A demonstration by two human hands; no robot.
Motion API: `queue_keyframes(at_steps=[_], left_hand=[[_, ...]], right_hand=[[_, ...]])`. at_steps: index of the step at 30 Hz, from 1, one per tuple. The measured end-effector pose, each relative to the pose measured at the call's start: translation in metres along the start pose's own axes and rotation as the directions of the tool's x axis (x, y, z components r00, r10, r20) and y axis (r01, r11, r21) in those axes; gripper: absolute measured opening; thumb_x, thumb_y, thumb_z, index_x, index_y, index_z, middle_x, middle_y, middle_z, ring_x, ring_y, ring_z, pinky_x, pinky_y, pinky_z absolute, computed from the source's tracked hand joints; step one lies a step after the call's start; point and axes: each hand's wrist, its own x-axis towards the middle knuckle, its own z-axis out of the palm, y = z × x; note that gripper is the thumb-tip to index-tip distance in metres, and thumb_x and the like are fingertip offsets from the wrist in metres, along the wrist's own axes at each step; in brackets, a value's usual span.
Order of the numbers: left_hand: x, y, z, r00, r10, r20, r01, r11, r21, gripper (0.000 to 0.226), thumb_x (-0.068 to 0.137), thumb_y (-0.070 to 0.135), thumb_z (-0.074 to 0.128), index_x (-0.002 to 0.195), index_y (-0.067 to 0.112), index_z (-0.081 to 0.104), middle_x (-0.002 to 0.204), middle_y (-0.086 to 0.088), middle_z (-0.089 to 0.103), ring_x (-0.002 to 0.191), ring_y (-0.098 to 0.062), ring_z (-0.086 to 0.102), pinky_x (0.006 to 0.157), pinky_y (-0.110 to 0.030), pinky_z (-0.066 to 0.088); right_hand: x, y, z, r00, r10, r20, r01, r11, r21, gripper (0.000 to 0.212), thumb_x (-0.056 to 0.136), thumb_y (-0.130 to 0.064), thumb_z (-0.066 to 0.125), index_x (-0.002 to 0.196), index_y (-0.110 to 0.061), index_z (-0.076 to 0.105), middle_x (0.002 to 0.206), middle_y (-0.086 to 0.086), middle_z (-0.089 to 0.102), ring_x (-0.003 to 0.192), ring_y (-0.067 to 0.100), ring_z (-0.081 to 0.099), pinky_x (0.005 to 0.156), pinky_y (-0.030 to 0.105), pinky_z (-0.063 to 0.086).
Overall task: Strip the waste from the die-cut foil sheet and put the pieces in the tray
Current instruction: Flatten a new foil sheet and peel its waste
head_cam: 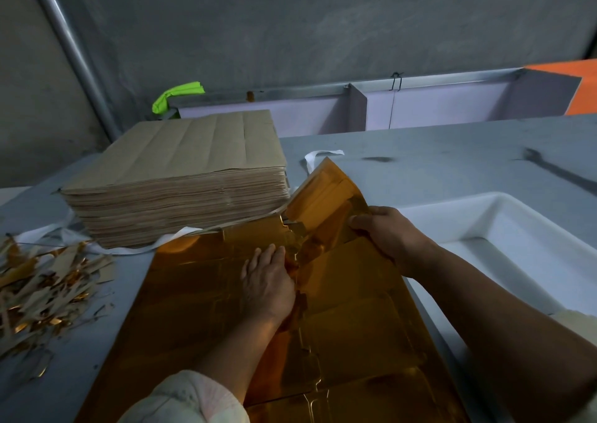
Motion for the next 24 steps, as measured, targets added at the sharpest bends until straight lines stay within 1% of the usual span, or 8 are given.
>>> queue_keyframes(at_steps=[2,4,6,10,13,14,19,24], left_hand=[[-0.001,-0.002,0.001,1.0,0.005,0.003,-0.005,1.0,-0.001,0.061,0.1,0.045,0.043,0.154,0.03,0.019,0.164,0.005,0.011,0.151,-0.018,0.001,0.123,-0.041,0.001],[0.0,-0.003,0.002,1.0,0.003,0.0,-0.003,1.0,-0.018,0.063,0.098,0.05,0.047,0.153,0.033,0.022,0.164,0.007,0.01,0.151,-0.016,-0.001,0.123,-0.039,-0.001],[0.0,-0.004,0.003,1.0,0.002,0.002,-0.002,1.0,-0.019,0.064,0.097,0.052,0.048,0.153,0.034,0.023,0.164,0.007,0.01,0.151,-0.016,-0.001,0.123,-0.039,-0.001],[0.0,-0.003,0.003,1.0,0.01,0.011,-0.01,1.0,-0.002,0.068,0.094,0.059,0.047,0.153,0.034,0.023,0.164,0.006,0.01,0.151,-0.017,-0.002,0.121,-0.039,-0.002],[-0.002,-0.002,0.001,1.0,0.012,0.022,-0.012,1.0,-0.007,0.073,0.091,0.064,0.045,0.153,0.033,0.023,0.164,0.006,0.009,0.151,-0.017,-0.002,0.12,-0.038,-0.003],[-0.002,-0.001,0.001,1.0,0.006,0.025,-0.006,1.0,-0.009,0.074,0.091,0.064,0.046,0.153,0.033,0.023,0.164,0.006,0.009,0.151,-0.017,-0.002,0.12,-0.038,-0.003],[-0.003,0.004,-0.006,0.999,-0.02,0.035,0.02,1.0,-0.017,0.077,0.09,0.059,0.054,0.153,0.031,0.021,0.164,0.005,0.01,0.151,-0.018,-0.001,0.121,-0.038,-0.002],[-0.005,0.007,-0.011,0.998,-0.044,0.035,0.046,0.997,-0.058,0.077,0.09,0.053,0.059,0.153,0.027,0.022,0.164,0.003,0.013,0.151,-0.018,0.001,0.122,-0.038,-0.001]], right_hand=[[-0.002,-0.002,-0.001,1.0,0.006,0.01,-0.006,1.0,0.022,0.018,0.094,-0.024,0.06,0.107,-0.013,0.067,0.092,0.02,0.072,0.077,0.032,0.072,0.053,0.032,0.058],[-0.004,-0.003,-0.002,1.0,0.008,0.016,-0.009,0.999,0.042,0.016,0.095,-0.026,0.06,0.107,-0.015,0.066,0.094,0.015,0.073,0.079,0.032,0.072,0.055,0.033,0.057],[-0.004,-0.005,-0.003,1.0,0.01,0.023,-0.012,0.998,0.058,0.015,0.096,-0.027,0.06,0.106,-0.017,0.065,0.096,0.011,0.074,0.081,0.031,0.072,0.059,0.034,0.056],[-0.007,-0.006,-0.003,0.999,0.021,0.041,-0.024,0.998,0.066,0.013,0.095,-0.028,0.06,0.104,-0.019,0.063,0.095,0.011,0.073,0.073,0.027,0.073,0.048,0.029,0.054],[-0.007,-0.005,-0.004,0.998,0.026,0.055,-0.03,0.997,0.068,0.019,0.095,-0.031,0.06,0.11,-0.019,0.061,0.098,0.012,0.073,0.08,0.031,0.073,0.054,0.033,0.056],[-0.007,-0.006,-0.005,0.998,0.027,0.062,-0.031,0.997,0.076,0.02,0.095,-0.032,0.06,0.111,-0.019,0.061,0.098,0.012,0.073,0.079,0.032,0.073,0.055,0.033,0.056],[-0.009,-0.008,-0.005,0.995,0.032,0.1,-0.048,0.985,0.168,0.022,0.094,-0.028,0.06,0.111,-0.015,0.062,0.096,0.015,0.074,0.069,0.029,0.074,0.048,0.033,0.056],[-0.01,-0.008,-0.005,0.992,0.016,0.125,-0.043,0.975,0.216,0.023,0.094,-0.025,0.059,0.112,-0.01,0.063,0.099,0.02,0.074,0.075,0.034,0.074,0.052,0.035,0.057]])
